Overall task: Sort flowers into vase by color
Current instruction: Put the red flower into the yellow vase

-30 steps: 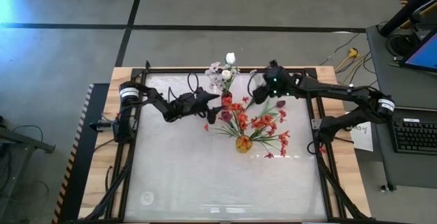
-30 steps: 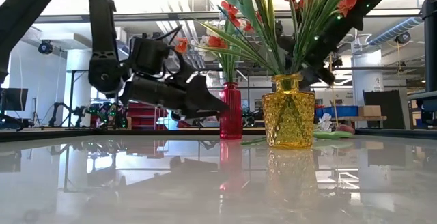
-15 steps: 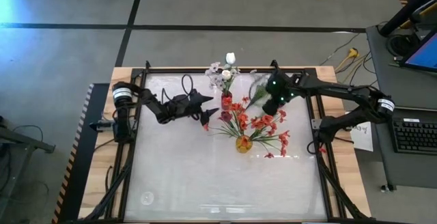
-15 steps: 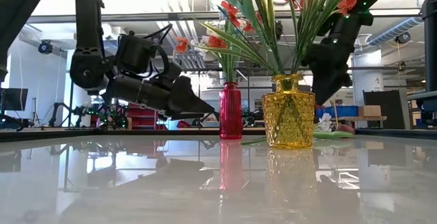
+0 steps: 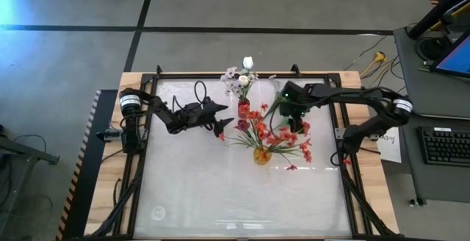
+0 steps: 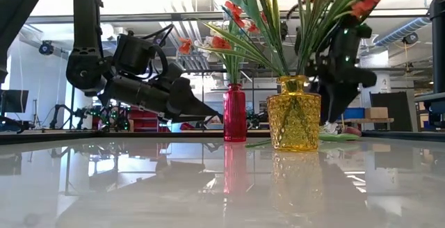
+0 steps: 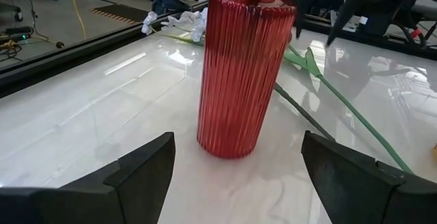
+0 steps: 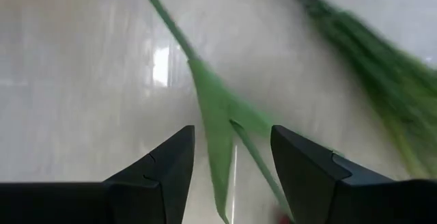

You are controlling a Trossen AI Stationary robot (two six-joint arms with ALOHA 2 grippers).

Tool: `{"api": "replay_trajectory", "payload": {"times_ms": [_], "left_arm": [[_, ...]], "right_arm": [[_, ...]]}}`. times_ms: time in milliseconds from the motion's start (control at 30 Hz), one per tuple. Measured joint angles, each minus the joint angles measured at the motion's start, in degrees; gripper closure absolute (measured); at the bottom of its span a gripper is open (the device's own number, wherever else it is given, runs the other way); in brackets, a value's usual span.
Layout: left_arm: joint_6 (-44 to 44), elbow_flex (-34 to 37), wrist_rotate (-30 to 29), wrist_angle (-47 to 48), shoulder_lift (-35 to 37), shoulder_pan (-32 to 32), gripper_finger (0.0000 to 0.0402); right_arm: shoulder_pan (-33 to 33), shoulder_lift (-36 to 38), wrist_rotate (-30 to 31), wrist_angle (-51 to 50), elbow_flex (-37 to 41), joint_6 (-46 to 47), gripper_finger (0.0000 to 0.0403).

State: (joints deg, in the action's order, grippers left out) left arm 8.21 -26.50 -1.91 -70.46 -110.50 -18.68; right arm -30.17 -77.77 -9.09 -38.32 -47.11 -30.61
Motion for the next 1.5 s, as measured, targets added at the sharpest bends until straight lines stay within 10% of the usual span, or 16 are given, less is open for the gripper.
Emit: {"api": "replay_trajectory", "payload": {"times_ms": [400, 633, 833, 1500], "left_arm": [[0.28, -0.02, 0.08, -0.51, 0.02, 0.0, 0.0098], [1.63, -0.02, 0.99, -0.56, 0.02, -0.02, 0.0098], [2.36, -0.02, 1.66, -0.59, 0.03, 0.0, 0.0098], [2.88, 0.07, 7.47, 23.97, 21.11, 1.53, 0.0098]], "right_arm": [[-0.22, -10.64, 4.36, 3.71, -0.2, 0.58, 0.0223], [-0.17, -12.34, 4.8, 3.56, -0.12, 0.55, 0.0304], [-0.13, -10.02, 5.33, 3.58, -0.02, -0.22, 0.0386], [-0.22, 6.34, 10.59, -22.48, -16.68, -1.57, 0.0386]]}}
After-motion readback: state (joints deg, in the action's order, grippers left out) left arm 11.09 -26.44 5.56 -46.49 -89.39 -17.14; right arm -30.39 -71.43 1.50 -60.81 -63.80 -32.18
